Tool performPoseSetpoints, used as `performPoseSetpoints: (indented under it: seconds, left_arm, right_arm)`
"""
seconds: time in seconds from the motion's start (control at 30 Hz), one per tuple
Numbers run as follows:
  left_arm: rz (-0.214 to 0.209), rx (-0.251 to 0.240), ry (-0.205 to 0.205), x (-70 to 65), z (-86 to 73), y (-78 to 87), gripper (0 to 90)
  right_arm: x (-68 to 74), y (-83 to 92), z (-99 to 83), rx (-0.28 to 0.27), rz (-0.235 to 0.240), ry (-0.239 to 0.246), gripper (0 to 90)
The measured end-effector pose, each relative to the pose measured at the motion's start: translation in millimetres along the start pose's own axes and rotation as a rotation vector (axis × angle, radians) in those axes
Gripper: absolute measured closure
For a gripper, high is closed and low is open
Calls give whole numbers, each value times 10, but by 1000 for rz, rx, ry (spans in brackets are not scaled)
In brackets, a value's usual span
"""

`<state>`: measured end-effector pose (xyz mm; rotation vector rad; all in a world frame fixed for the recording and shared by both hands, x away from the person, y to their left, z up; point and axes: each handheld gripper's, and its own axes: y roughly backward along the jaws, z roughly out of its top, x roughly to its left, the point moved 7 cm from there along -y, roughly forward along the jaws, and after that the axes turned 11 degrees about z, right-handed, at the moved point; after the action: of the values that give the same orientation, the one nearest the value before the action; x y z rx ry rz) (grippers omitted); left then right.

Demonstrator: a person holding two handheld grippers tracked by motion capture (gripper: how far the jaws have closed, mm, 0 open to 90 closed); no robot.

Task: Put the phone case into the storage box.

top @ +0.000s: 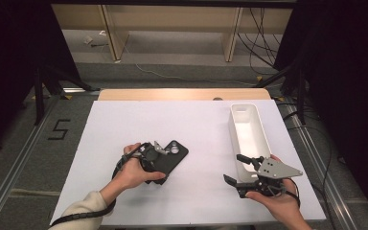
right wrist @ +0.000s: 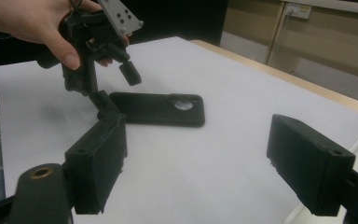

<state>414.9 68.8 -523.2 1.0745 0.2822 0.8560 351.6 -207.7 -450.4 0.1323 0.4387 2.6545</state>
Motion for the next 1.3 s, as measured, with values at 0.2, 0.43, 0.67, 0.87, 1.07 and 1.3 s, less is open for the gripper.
performPoseSetpoints:
  seconds: [0.2,0.43,0.67,0.87,1.07,1.3]
  left_arm:
    - [9,13,-4,7,3,-23,40]
    - [10,40,-14,8,13,-68,35]
    - [9,57,-23,4,48,-112,27]
    - [20,74,-23,32,44,-152,27]
    - [21,86,-19,24,44,-167,25]
    - [18,102,-19,15,39,-199,25]
  right_arm:
    - [-1,0,-1,1,-1,1,213]
    - [-2,-2,-2,1,-1,1,214]
    - [1,0,-2,2,0,4,214]
    - [-1,0,-2,1,-1,3,214]
    - [-2,1,-3,1,-1,2,214]
    - [-2,0,-5,3,0,4,214]
